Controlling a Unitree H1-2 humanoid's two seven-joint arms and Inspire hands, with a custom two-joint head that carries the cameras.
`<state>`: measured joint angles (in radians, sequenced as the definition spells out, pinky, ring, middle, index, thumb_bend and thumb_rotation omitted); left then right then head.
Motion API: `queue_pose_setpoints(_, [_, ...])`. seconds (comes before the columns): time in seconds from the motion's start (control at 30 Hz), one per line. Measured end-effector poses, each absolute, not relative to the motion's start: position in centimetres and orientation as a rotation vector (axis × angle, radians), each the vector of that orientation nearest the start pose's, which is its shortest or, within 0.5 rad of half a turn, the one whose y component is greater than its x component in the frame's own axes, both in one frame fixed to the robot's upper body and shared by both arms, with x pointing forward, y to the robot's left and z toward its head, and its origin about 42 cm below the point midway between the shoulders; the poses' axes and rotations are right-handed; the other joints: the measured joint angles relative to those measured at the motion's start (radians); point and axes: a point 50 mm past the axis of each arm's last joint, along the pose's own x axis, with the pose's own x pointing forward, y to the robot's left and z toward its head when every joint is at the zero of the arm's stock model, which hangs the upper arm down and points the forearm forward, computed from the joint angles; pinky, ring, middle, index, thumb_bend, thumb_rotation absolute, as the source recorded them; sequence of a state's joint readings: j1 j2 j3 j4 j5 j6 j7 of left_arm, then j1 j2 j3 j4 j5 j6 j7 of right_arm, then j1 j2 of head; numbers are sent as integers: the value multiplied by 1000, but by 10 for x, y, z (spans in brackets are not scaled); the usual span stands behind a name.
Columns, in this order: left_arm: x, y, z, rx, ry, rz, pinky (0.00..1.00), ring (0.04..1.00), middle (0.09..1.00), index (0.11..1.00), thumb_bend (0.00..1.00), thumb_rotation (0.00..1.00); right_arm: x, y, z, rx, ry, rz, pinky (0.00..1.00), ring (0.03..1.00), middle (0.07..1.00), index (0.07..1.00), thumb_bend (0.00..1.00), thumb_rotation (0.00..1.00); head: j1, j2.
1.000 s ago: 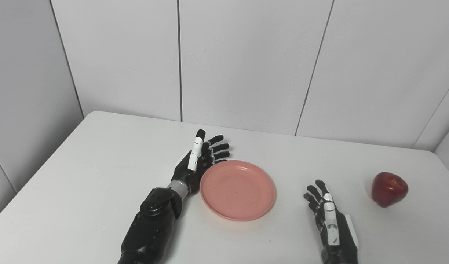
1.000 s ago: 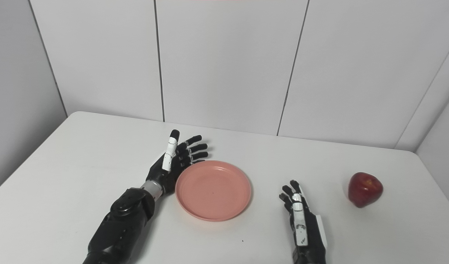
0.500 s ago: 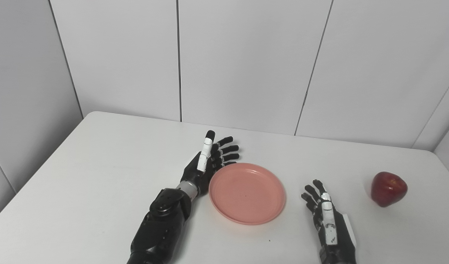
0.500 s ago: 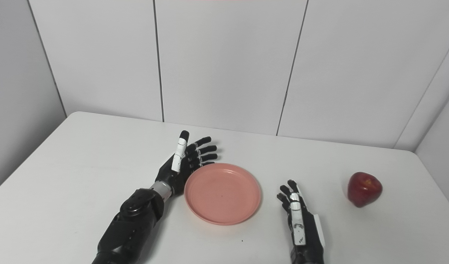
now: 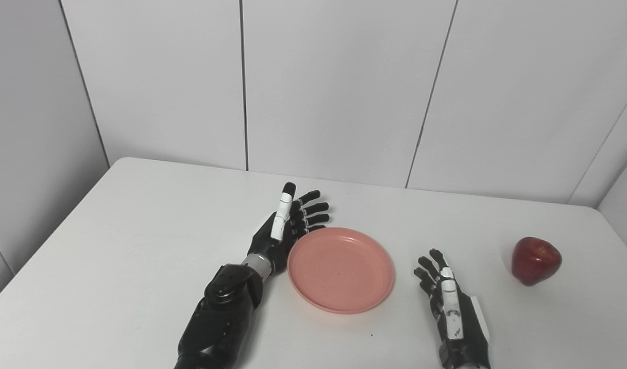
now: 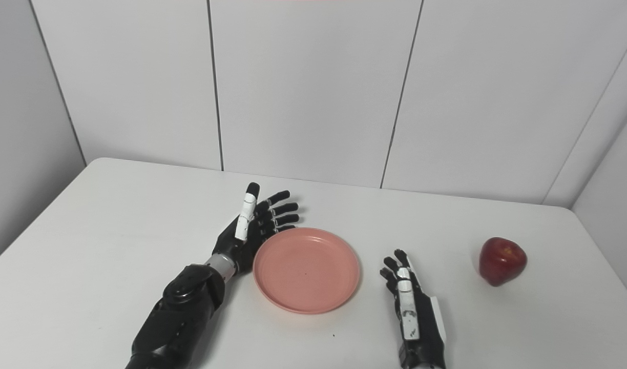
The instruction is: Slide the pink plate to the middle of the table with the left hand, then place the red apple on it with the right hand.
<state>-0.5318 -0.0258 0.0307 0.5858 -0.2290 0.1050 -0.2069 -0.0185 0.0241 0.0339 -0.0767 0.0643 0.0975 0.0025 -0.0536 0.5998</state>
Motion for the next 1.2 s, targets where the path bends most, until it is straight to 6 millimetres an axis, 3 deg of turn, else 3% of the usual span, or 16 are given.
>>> queue_pose_setpoints(0.2, [441,152,115,-245,169,-324,760,796,808,834,969,1000,290,-186,115,72,3,40,924,890,904,937,822,1000,-58,-3])
queue_pose_setpoints(0.6, [447,163,113,-278,157,-332,801,824,832,842,935,1000,291,-178,118,37,-4,2,945,895,897,919,817,1000,-161,-20])
queue_pose_setpoints(1.2, [451,168,112,-280,149,-334,794,811,813,819,959,1000,295,-183,138,-24,-58,-37,929,875,861,878,822,1000,-175,-31])
